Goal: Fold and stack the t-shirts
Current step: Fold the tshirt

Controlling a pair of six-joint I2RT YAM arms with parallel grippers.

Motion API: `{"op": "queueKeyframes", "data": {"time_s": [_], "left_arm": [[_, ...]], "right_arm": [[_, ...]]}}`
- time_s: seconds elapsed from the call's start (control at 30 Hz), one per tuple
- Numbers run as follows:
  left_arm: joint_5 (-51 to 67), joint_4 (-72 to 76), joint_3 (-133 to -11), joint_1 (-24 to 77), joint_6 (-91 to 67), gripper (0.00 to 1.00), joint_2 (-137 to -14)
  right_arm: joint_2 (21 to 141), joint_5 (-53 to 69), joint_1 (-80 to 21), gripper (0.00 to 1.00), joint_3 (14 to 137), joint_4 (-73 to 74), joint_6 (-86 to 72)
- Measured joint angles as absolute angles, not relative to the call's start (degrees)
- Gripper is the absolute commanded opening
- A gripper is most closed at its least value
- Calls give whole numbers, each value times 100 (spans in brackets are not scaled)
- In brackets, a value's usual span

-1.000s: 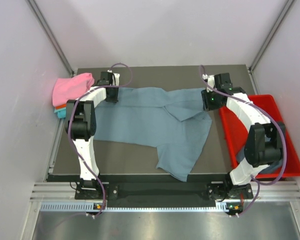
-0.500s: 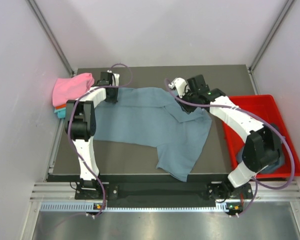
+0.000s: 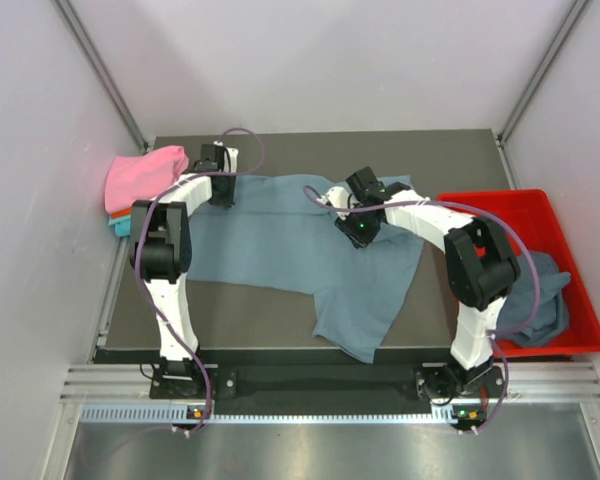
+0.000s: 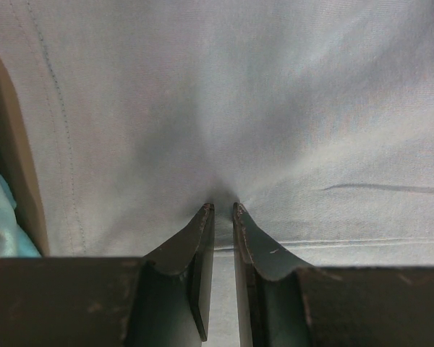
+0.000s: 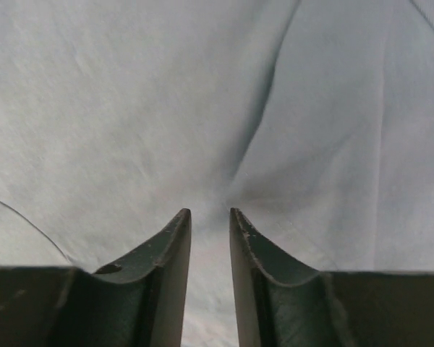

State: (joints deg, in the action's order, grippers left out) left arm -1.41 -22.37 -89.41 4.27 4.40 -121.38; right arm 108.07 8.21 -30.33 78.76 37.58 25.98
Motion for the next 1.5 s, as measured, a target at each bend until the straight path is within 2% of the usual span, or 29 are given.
{"op": "queueKeyframes", "data": {"time_s": [0.13, 0.6, 0.8, 0.9, 1.0, 1.07, 1.33, 1.5], "left_arm": [[-161, -2246, -8938, 427, 443, 21, -12136], [-252, -2261, -8934, 427, 451, 21, -12134], [-263, -2261, -8934, 427, 449, 21, -12134], [-263, -2263, -8934, 427, 449, 21, -12134], [-263, -2261, -8934, 427, 449, 21, -12134], [-263, -2263, -8934, 427, 449, 21, -12134], [-261, -2263, -8934, 427, 447, 21, -12134], [-261, -2261, -8934, 427, 447, 21, -12134]], "right_arm": [[10906, 854, -3107, 32, 8049, 3747, 2580], [11430, 510, -3109, 31, 8412, 3728, 2574], [11430, 211, -3109, 19, 8412, 3669, 2545], [11430, 143, -3109, 9, 8412, 3658, 2539], [11430, 108, -3109, 8, 8412, 3647, 2523], [11430, 106, -3109, 0, 8412, 3649, 2526], [11430, 156, -3109, 0, 8412, 3701, 2504], [11395, 604, -3096, 0, 8573, 4125, 2484]]}}
